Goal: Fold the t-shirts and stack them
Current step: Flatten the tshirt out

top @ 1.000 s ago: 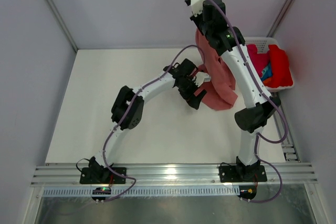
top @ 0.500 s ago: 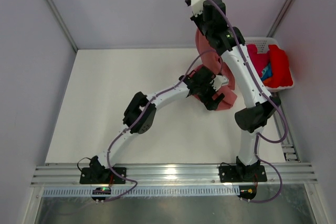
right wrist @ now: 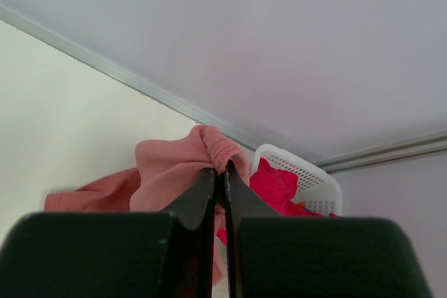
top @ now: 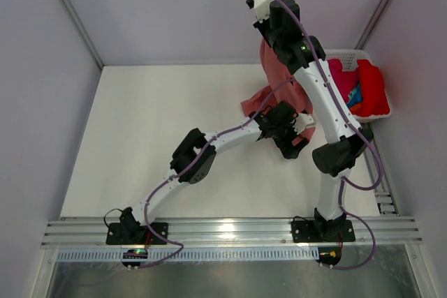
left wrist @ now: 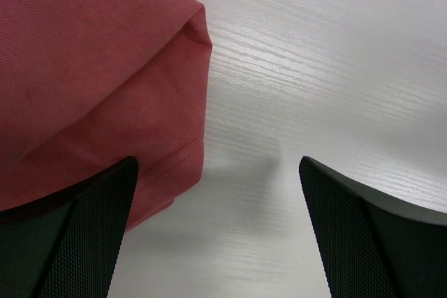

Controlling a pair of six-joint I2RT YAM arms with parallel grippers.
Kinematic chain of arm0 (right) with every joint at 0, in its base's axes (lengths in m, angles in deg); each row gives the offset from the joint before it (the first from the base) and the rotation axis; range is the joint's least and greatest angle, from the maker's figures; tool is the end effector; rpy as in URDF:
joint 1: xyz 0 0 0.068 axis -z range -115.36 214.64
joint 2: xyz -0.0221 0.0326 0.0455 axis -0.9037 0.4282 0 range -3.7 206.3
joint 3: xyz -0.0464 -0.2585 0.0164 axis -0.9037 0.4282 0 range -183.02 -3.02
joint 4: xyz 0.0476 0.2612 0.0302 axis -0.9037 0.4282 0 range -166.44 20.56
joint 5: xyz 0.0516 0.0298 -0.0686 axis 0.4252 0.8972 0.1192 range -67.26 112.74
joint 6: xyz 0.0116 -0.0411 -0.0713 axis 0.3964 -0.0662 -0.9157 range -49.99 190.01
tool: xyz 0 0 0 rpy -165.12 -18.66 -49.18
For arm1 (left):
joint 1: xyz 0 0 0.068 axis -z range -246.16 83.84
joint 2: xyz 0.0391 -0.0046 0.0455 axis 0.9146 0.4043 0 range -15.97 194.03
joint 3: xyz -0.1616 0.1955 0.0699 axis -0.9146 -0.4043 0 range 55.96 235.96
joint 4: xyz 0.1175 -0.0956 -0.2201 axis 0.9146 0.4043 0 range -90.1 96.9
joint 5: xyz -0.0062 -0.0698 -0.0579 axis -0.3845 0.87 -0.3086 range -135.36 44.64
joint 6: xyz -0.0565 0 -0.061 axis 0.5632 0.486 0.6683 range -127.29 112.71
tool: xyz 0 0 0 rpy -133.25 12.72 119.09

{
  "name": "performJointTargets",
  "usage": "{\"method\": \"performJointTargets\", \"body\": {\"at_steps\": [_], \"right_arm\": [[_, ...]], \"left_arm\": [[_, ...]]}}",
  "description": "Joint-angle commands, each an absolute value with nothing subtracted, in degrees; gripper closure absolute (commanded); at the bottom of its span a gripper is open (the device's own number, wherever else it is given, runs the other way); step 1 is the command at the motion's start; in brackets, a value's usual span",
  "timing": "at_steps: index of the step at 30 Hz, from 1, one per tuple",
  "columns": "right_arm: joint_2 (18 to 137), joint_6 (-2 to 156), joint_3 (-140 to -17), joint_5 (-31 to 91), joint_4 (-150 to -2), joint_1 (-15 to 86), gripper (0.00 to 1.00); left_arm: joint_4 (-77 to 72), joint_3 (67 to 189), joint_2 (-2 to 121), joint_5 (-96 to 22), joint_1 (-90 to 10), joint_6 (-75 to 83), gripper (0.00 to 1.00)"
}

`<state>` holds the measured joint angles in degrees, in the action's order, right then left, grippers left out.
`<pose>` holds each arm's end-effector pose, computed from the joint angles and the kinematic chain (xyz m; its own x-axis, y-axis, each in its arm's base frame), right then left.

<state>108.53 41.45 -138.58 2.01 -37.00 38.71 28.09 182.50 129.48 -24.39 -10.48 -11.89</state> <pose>0.4242 0.1779 0.4639 -0.1698 -0.5797 -0.7969 -0.2098 0.8114 -0.5456 0.3071 -0.4958 0.1290 -0.3389 0.6291 -0.6996 0.9387 0.2758 -0.2067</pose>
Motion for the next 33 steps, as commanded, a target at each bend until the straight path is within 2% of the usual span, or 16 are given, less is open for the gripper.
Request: {"method": "performJointTargets", "body": {"at_steps": [1,5,8,9,10,11,14,15,23,25,29,33], "right_arm": [[105.5,41.2,-139.0,1.1,-40.8,38.4,0.97],[104.9,41.5,-138.7,1.1,-40.3,38.4,0.97],[104.8,41.6,-138.5,1.0,-40.2,38.4,0.97],[104.7,41.5,-138.5,0.9,-40.3,38.4,0.97],[104.7,41.4,-138.4,0.9,-40.4,38.4,0.97],[104.6,41.4,-138.4,0.9,-40.4,38.4,0.97],[104.5,41.0,-138.4,0.3,-40.7,38.4,0.97],[104.5,40.9,-138.3,0.2,-40.8,38.4,0.97],[103.8,39.0,-136.7,-2.0,-42.3,38.4,0.97],[103.9,38.5,-136.5,-3.3,-43.1,38.4,0.97],[103.7,36.2,-136.1,-5.1,-44.9,38.6,0.97],[103.2,33.4,-135.8,-6.2,-48.5,39.3,0.97]], "left_arm": [[23.6,183.0,130.1,-25.3,-10.1,-11.4,0.01],[22.1,183.9,131.0,-27.3,-10.0,-11.1,0.01],[21.3,184.1,131.7,-29.2,-10.0,-11.9,0.13],[21.3,184.1,131.9,-29.5,-10.0,-12.0,0.25],[21.4,184.1,131.8,-30.2,-10.0,-12.6,0.32],[21.5,184.0,131.9,-30.5,-10.0,-12.7,0.51],[21.5,183.1,131.5,-33.0,-10.0,-12.7,0.84],[21.5,182.9,131.5,-33.5,-10.1,-12.7,1.0],[24.5,179.5,127.2,-44.0,-14.3,-9.4,1.0],[26.5,177.9,125.0,-44.8,-18.2,-7.8,1.0],[32.8,175.0,115.2,-54.7,-26.4,-5.7,1.0],[35.8,175.8,107.3,-61.8,-37.3,-10.5,1.0]]}}
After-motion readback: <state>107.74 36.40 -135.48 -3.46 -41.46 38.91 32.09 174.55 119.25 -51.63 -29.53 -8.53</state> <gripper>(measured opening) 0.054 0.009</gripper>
